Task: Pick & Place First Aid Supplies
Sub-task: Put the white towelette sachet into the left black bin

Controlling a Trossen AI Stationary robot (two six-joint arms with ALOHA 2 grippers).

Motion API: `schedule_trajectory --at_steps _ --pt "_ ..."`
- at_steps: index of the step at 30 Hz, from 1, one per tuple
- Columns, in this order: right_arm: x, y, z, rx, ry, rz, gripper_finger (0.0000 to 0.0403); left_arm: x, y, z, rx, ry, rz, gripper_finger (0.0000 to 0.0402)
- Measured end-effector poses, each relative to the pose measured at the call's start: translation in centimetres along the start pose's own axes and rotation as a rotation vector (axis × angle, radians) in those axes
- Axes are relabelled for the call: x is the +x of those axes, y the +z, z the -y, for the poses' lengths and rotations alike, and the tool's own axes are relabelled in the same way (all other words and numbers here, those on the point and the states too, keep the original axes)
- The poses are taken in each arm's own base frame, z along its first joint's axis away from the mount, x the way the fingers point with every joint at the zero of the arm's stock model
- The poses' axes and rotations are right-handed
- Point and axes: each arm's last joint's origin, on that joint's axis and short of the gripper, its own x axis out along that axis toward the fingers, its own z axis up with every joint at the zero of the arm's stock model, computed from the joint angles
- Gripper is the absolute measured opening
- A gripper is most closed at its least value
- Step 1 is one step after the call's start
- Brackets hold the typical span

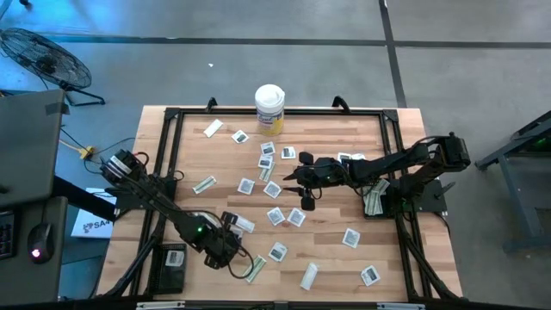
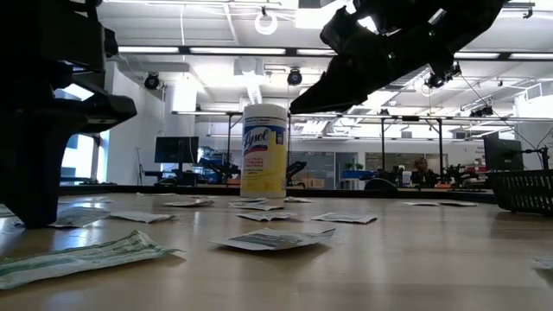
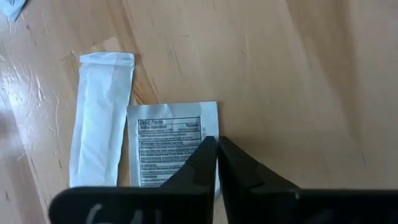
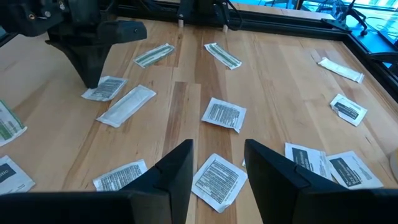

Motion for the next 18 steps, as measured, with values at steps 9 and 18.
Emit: schedule_trajectory --at_steps 9,18 --pt "0.0 0.0 0.0 0.0 0.0 0.0 0.0138 -0.8 0.0 -0.5 0.011 0.034 0.027 0.0001" --pt "0.0 0.0 0.0 0.0 0.0 0.0 0.0138 -1.9 0.5 -0.6 -0.006 0.022 0.086 0.0"
